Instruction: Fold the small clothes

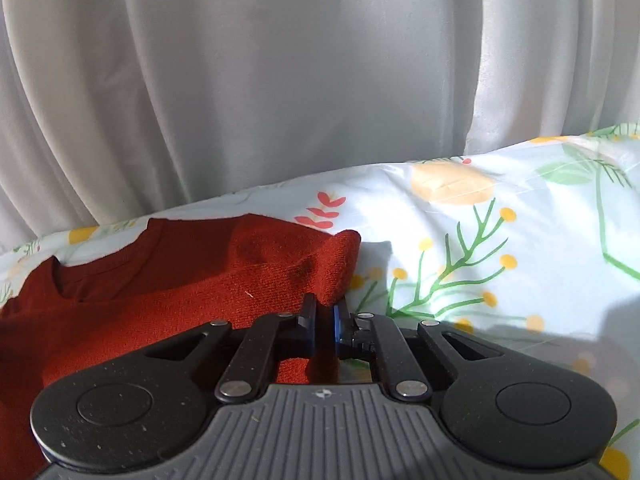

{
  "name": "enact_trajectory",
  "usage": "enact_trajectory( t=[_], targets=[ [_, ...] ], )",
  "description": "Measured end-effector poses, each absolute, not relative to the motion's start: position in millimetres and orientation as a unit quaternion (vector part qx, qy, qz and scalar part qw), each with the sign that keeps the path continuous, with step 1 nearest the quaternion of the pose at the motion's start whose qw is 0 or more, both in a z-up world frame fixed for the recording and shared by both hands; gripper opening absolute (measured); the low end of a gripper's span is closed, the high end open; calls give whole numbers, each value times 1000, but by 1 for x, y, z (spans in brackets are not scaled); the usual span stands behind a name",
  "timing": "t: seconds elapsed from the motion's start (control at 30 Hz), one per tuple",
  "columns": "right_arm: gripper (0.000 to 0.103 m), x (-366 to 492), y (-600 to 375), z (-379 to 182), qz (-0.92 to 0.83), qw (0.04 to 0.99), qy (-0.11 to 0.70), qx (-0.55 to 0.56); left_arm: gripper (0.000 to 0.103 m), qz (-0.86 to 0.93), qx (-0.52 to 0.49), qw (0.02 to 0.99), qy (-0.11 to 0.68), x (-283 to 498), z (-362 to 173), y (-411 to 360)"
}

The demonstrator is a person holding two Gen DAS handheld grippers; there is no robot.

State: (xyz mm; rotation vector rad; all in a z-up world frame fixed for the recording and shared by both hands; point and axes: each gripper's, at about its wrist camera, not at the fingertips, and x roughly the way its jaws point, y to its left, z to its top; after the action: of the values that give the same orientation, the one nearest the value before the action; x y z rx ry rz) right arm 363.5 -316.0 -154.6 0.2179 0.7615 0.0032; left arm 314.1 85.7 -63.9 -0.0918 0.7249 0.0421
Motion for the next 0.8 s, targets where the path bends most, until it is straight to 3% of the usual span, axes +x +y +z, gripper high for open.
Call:
enact_trajectory(
  t=[0.07, 0.13, 0.3, 0.4, 0.5, 0.67, 0.7, 0.73, 0.8],
  targets=[
    [14, 361, -317, -150, -12, 919, 379, 105, 18, 30, -49, 929, 366, 313, -67, 89],
    [19, 351, -319, -142, -15, 919, 377, 117, 36, 34, -63, 927, 368, 308, -64, 95],
    [35, 301, -334, -128, 56, 898, 381, 212, 56, 34, -64, 931, 359, 286, -45, 102],
    [35, 279, -344, -138, 89, 861, 396, 306, 63, 23, -89, 930, 357, 272, -39, 104],
    [35, 275, -344, -157, 88, 834, 415, 354, 63, 7, -118, 918, 378, 271, -47, 100],
    [25, 281, -332, -165, 62, 843, 409, 345, 63, -1, -120, 912, 393, 275, -60, 84],
    [11, 282, -331, -165, 51, 849, 407, 333, 63, 1, -120, 911, 396, 277, -62, 82],
    [6, 284, -329, -165, 34, 857, 408, 312, 63, 4, -116, 911, 397, 278, -64, 81],
    [5, 282, -330, -165, 21, 870, 400, 289, 63, 5, -97, 914, 394, 279, -66, 77]
  ],
)
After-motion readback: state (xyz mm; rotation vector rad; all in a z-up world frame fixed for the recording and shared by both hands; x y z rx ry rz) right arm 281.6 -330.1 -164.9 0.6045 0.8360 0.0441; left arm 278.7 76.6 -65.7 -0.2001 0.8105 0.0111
